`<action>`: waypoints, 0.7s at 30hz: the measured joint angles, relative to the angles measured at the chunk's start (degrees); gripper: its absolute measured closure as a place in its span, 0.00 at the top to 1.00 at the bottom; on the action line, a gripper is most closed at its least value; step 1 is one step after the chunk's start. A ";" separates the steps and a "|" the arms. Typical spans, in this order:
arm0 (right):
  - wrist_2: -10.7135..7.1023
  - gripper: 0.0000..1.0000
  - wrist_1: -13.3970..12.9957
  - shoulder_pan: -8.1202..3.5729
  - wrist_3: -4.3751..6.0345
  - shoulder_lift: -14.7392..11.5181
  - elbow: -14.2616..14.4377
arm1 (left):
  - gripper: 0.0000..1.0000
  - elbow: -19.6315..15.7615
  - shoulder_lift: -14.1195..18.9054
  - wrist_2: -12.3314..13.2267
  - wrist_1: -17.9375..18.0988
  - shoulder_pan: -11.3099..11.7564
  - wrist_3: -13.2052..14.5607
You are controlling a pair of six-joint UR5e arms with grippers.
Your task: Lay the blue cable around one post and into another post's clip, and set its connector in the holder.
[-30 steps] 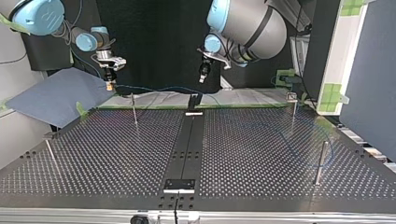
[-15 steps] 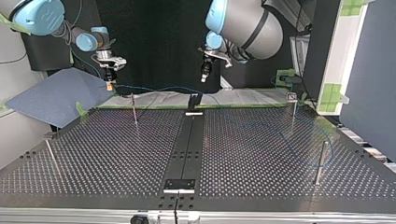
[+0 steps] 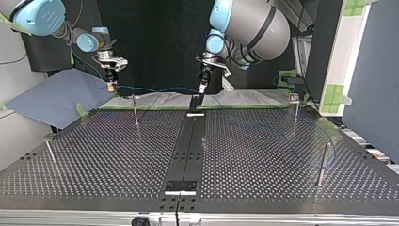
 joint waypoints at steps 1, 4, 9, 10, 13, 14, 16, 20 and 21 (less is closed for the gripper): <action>0.00 0.00 0.00 0.04 0.00 0.00 0.00 | 0.99 0.28 0.00 0.20 -0.36 0.01 0.05; 0.00 0.00 0.00 0.10 -0.01 0.00 0.00 | 0.99 1.32 -0.03 0.58 -1.55 0.05 0.45; 0.00 0.00 0.00 0.22 -0.01 0.00 0.00 | 0.99 3.12 -0.16 0.75 -4.02 0.14 1.26; 0.00 0.00 0.01 0.24 0.00 0.00 0.00 | 0.99 3.35 -0.17 0.76 -4.64 0.19 1.35; 0.00 0.00 0.01 0.27 0.00 0.00 0.00 | 0.99 3.65 -0.18 0.75 -6.15 0.31 1.46; 0.00 0.00 0.00 0.27 -0.01 0.00 0.00 | 0.99 3.69 -0.18 0.74 -6.60 0.34 1.48; 0.00 0.00 0.00 0.28 -0.01 0.00 0.00 | 0.99 3.77 -0.18 0.72 -7.62 0.45 1.50; 0.00 0.00 0.01 0.29 -0.01 0.00 0.01 | 0.99 4.28 -0.18 0.59 -8.99 0.71 1.73; -0.02 0.00 0.01 0.29 -0.01 0.00 0.00 | 0.99 4.50 -0.19 0.55 -9.34 0.80 1.87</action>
